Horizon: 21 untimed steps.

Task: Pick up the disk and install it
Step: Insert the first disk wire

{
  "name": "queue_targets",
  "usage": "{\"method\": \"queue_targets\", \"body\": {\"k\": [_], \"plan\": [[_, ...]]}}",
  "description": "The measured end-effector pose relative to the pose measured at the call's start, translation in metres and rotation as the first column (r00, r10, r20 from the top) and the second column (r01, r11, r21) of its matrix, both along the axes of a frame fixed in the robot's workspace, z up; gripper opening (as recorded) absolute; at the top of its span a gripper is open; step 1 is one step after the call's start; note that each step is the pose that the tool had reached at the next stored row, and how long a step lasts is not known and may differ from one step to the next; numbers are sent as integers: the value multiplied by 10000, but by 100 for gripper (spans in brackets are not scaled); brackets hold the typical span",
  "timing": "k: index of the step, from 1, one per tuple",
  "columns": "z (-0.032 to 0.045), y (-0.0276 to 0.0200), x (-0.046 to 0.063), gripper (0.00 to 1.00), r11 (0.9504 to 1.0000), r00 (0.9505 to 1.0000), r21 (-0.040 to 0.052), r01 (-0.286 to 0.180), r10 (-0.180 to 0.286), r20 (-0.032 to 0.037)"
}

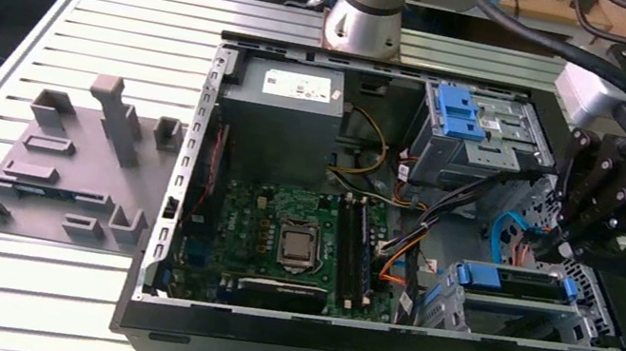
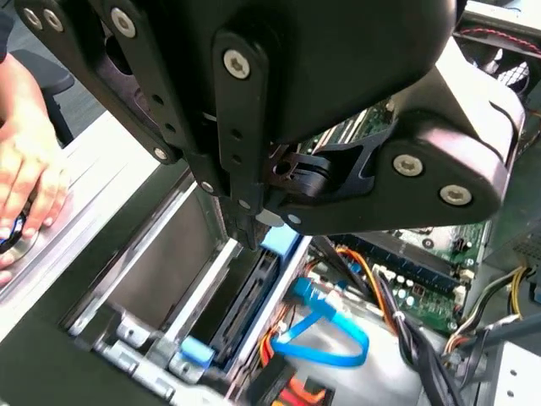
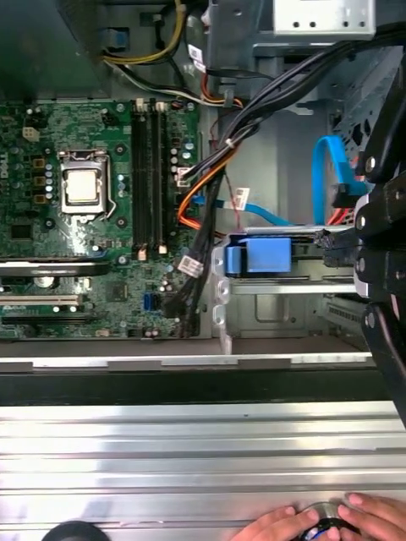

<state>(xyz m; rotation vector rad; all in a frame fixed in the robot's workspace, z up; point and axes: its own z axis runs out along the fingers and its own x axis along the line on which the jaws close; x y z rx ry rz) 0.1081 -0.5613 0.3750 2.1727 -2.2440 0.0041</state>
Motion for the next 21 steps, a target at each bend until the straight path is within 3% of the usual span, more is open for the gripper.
{"method": "queue_targets", "body": {"k": [7,10,15,21], "plan": [[-4,10,169,11,10000,10000,1,38,-38,-1],[-15,40,199,11,9994,9994,-1,340,-340,-1],[-34,112,289,11,9994,9994,1,351,-351,-19],[-39,153,350,11,9982,9982,-3,595,-595,-19]]}}
